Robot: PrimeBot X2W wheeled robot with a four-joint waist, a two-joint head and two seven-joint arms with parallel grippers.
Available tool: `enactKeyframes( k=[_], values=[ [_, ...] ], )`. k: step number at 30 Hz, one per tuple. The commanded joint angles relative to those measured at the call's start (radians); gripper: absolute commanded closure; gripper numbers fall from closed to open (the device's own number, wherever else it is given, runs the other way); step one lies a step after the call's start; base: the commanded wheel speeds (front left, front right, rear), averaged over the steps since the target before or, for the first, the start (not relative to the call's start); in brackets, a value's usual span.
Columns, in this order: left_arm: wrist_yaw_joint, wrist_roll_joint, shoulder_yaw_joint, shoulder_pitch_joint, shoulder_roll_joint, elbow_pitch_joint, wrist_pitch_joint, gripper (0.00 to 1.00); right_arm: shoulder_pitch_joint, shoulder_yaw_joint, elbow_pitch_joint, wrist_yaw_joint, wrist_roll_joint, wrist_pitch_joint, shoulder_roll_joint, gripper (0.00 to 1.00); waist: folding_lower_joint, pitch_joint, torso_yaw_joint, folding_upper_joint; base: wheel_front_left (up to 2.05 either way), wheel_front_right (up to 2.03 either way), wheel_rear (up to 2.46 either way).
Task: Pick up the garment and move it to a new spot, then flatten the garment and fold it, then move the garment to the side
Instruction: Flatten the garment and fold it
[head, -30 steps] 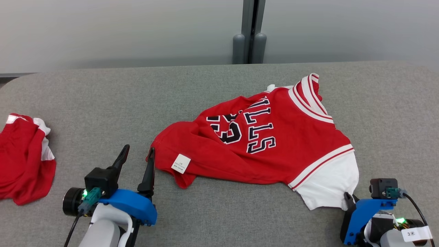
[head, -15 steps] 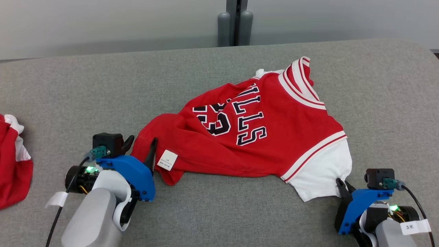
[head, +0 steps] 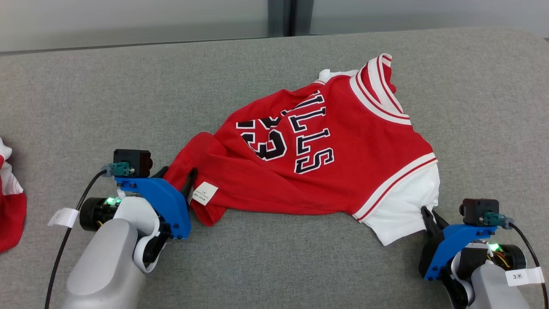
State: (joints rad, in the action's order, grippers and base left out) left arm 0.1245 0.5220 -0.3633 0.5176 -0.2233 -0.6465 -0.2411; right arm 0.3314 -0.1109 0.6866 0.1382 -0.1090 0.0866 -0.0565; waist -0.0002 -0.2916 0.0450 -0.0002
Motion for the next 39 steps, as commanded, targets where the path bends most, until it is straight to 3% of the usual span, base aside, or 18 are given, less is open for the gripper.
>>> enactKeyframes(
  k=[1,4,6,7,9,13,15,17,18,19,20,26,30,34,39],
  values=[
    [0.008,0.005,-0.003,0.022,-0.007,0.005,-0.003,0.0,-0.027,0.008,0.084,-0.013,0.0,0.05,0.011,1.0,0.0002,-0.005,-0.003,0.0002,0.0,0.0,0.0],
    [0.007,0.003,-0.021,0.031,-0.018,0.011,-0.003,0.0,-0.025,0.011,0.087,-0.013,-0.001,0.049,0.012,1.0,0.0002,-0.01,-0.003,0.0002,0.0,0.0,0.0],
    [0.007,-0.007,-0.03,0.039,-0.024,0.018,0.014,0.16,-0.023,0.013,0.09,-0.013,-0.003,0.047,0.013,1.0,0.0002,-0.01,-0.002,0.0002,0.0,0.0,0.0],
    [0.007,-0.007,-0.033,0.04,-0.025,0.02,0.023,0.15,-0.022,0.013,0.091,-0.013,-0.003,0.045,0.013,1.0,0.0002,-0.01,-0.002,0.0002,0.0,0.0,0.0],
    [0.007,-0.011,-0.039,0.041,-0.027,0.02,0.035,0.02,-0.02,0.012,0.094,-0.013,-0.003,0.045,0.013,1.0,0.0002,-0.007,-0.003,0.0002,0.0,0.0,0.0],
    [0.008,0.003,-0.053,0.034,-0.023,0.01,0.024,0.02,-0.019,0.014,0.099,-0.013,-0.005,0.043,0.013,1.0,0.0002,0.001,-0.002,0.0002,0.0,0.0,0.0],
    [0.008,0.005,-0.059,0.034,-0.026,0.01,0.025,0.22,-0.019,0.015,0.101,-0.013,-0.006,0.04,0.013,1.0,0.0002,0.003,-0.001,0.0002,0.0,0.0,0.0],
    [0.008,0.012,-0.072,0.034,-0.029,0.014,0.026,0.56,-0.019,0.017,0.103,-0.013,-0.007,0.038,0.014,1.0,0.0002,0.005,0.0,0.0002,0.0,0.0,0.0],
    [0.008,0.014,-0.078,0.034,-0.033,0.017,0.03,0.65,-0.019,0.018,0.103,-0.013,-0.007,0.037,0.014,1.0,0.0002,0.006,0.0,0.0002,0.0,0.0,0.0],
    [0.008,0.014,-0.085,0.034,-0.037,0.019,0.033,0.97,-0.02,0.019,0.105,-0.013,-0.007,0.037,0.014,1.0,0.0002,0.008,0.001,0.0002,0.0,0.0,0.0],
    [0.008,0.015,-0.09,0.034,-0.04,0.022,0.039,1.0,-0.021,0.02,0.107,-0.013,-0.007,0.036,0.014,1.0,0.0002,0.01,0.002,0.0002,0.0,0.0,0.0],
    [0.008,0.016,-0.107,0.022,-0.049,0.051,0.13,1.0,-0.034,0.029,0.105,-0.011,-0.035,0.018,0.014,1.0,0.0002,0.03,0.001,0.0002,0.0,0.0,0.0],
    [0.006,0.07,-0.086,-0.023,-0.038,0.11,0.23,1.0,-0.021,0.038,0.021,-0.007,-0.192,-0.048,0.014,1.0,0.0002,0.059,-0.004,0.0002,0.0,0.0,0.0],
    [0.006,0.171,-0.07,-0.086,-0.042,0.222,0.298,1.0,-0.036,0.02,-0.161,-0.007,-0.34,-0.085,0.002,1.0,0.0002,0.094,-0.003,0.0002,0.0,0.0,0.0],
    [0.006,0.313,-0.05,-0.169,-0.07,0.395,0.335,1.0,-0.084,-0.022,-0.494,-0.007,-0.465,-0.039,0.004,1.0,0.0002,0.137,-0.006,0.0002,0.0,0.0,0.0]
  ],
)
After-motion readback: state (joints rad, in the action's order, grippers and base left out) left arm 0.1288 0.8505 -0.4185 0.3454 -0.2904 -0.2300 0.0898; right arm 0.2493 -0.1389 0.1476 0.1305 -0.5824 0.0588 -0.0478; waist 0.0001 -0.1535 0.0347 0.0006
